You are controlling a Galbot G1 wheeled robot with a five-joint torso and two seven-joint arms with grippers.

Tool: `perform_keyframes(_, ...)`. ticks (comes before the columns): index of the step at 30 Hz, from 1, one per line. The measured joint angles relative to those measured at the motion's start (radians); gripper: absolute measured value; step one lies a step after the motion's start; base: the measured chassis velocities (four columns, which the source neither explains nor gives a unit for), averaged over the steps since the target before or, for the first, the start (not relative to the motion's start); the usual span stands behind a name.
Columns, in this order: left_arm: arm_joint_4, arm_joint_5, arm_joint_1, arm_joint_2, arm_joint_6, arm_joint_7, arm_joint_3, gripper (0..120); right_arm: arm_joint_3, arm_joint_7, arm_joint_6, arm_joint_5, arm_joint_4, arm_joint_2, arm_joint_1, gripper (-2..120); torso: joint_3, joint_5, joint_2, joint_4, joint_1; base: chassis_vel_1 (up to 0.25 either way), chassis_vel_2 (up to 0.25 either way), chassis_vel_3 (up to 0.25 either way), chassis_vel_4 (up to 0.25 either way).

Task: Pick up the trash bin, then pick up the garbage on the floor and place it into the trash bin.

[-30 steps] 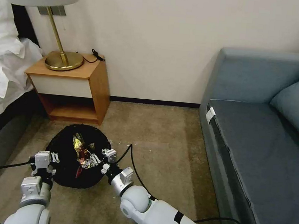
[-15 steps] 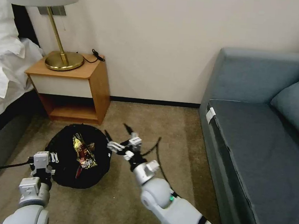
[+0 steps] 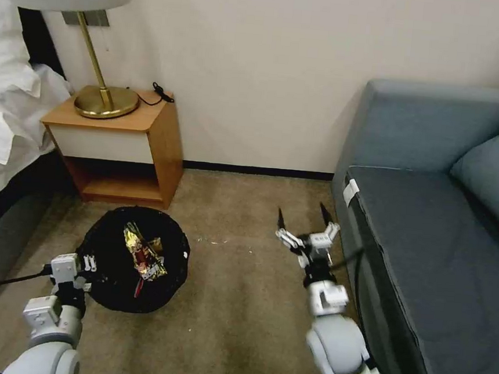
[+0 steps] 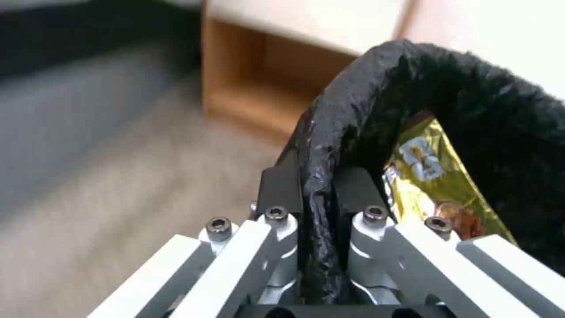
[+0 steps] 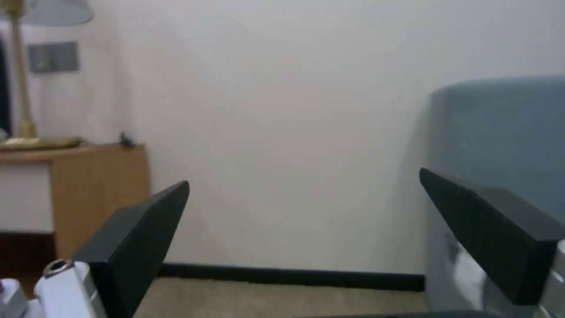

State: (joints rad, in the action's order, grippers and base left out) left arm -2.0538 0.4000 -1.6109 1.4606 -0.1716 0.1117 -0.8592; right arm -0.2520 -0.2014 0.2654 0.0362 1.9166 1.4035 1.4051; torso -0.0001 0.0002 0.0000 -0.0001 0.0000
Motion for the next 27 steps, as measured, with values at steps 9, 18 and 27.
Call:
perform_keyframes(9,-0.007,0.497,0.055,-0.004,-0.145,0.263,-0.019,7,-0.062,-0.014,0.036,-0.023,0.045,0.027,0.061,100,0.0,0.0,0.0,-0.0001,0.0,0.0,0.0,0.0,0.0)
perform_keyframes(18,0.099,0.551,0.077,0.021,-0.119,0.345,-0.01,7,-0.068,-0.025,0.055,-0.029,0.035,0.028,0.072,100,0.0,-0.0002,0.0,0.0001,0.0,0.0,0.0,0.0,0.0)
perform_keyframes(27,0.109,0.487,0.079,0.019,-0.121,0.362,-0.004,7,-0.051,-0.038,0.058,-0.036,0.023,0.025,0.077,100,0.0,-0.0002,0.0,0.0001,0.0,0.0,0.0,0.0,0.0)
